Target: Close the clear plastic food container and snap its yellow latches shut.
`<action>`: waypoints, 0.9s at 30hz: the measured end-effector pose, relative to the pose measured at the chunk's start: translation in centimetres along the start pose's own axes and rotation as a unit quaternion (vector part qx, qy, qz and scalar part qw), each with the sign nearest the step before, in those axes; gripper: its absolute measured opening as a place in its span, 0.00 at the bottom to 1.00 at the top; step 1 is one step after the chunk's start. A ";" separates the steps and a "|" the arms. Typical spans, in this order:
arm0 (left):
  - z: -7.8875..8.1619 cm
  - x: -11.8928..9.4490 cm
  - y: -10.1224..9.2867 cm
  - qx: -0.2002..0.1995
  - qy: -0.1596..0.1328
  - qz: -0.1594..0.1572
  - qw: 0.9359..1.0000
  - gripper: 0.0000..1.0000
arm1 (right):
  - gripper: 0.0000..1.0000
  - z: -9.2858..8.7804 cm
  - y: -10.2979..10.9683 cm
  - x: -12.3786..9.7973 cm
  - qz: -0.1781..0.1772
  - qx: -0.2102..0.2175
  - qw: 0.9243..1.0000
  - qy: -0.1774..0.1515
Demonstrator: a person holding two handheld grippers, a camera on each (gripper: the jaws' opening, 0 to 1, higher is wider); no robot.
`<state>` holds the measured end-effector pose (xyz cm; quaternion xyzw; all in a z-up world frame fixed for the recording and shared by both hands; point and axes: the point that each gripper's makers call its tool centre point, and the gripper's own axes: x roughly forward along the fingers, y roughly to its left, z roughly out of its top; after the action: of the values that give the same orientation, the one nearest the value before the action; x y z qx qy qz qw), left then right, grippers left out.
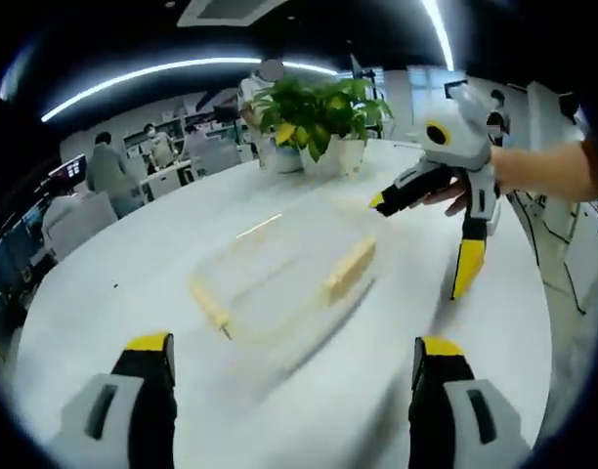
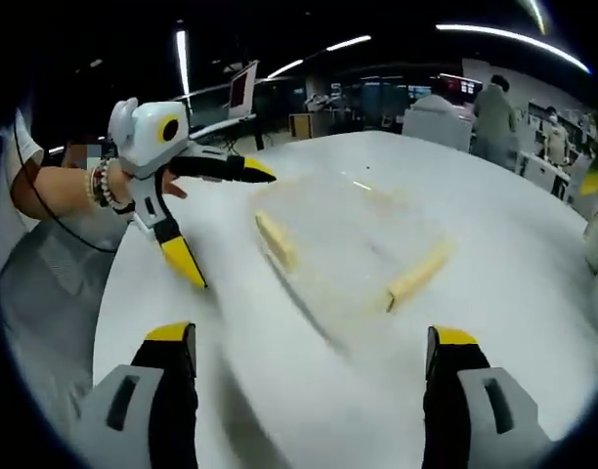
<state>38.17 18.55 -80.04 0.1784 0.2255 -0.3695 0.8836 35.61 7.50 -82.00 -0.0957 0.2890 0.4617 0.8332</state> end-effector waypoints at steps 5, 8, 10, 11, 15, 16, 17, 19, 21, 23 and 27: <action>-0.4 1.3 -0.6 -0.011 0.010 -0.015 1.000 0.99 | 0.94 -0.3 0.5 1.5 0.008 0.011 1.000 0.001; -0.4 1.5 -0.8 -0.024 0.011 -0.020 0.999 0.99 | 0.92 -0.4 0.7 2.1 0.016 0.011 1.000 0.007; 0.1 1.8 -1.2 -0.041 -0.002 -0.030 0.999 0.99 | 0.90 -0.4 0.8 2.4 0.017 0.004 1.000 0.007; 0.2 1.9 -1.2 -0.038 -0.003 -0.028 0.999 0.99 | 0.90 -0.5 0.6 2.5 0.014 0.001 1.000 0.012; -0.1 2.5 -1.2 -0.032 0.014 -0.034 0.999 0.88 | 0.86 -0.5 -0.2 2.7 0.002 -0.009 1.000 0.019; -0.1 2.6 -1.1 -0.033 0.017 -0.036 0.999 0.85 | 0.84 -0.4 -0.3 2.7 -0.001 -0.010 1.000 0.019; 0.0 2.7 -0.8 -0.036 0.015 -0.033 0.999 0.82 | 0.82 -0.5 -0.6 2.7 -0.005 -0.011 1.000 0.022; 0.1 2.5 0.0 -0.055 0.014 -0.023 0.998 0.73 | 0.78 -0.4 -0.8 2.6 -0.008 -0.011 1.000 0.025; 0.1 2.4 0.7 -0.073 0.011 -0.017 0.997 0.66 | 0.74 -0.6 -1.0 2.6 -0.012 -0.020 0.999 0.032; -0.2 2.2 1.5 -0.077 0.018 -0.007 0.997 0.53 | 0.66 -0.6 -1.7 2.5 -0.031 -0.032 0.998 0.035; -1.4 1.8 2.3 -0.074 0.034 -0.004 0.997 0.42 | 0.53 -0.1 -1.7 2.7 -0.031 -0.022 0.999 0.021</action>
<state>40.54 19.71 -81.80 0.1244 0.2832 -0.3486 0.8848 38.08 8.45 -83.80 -0.1324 0.2935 0.4395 0.8386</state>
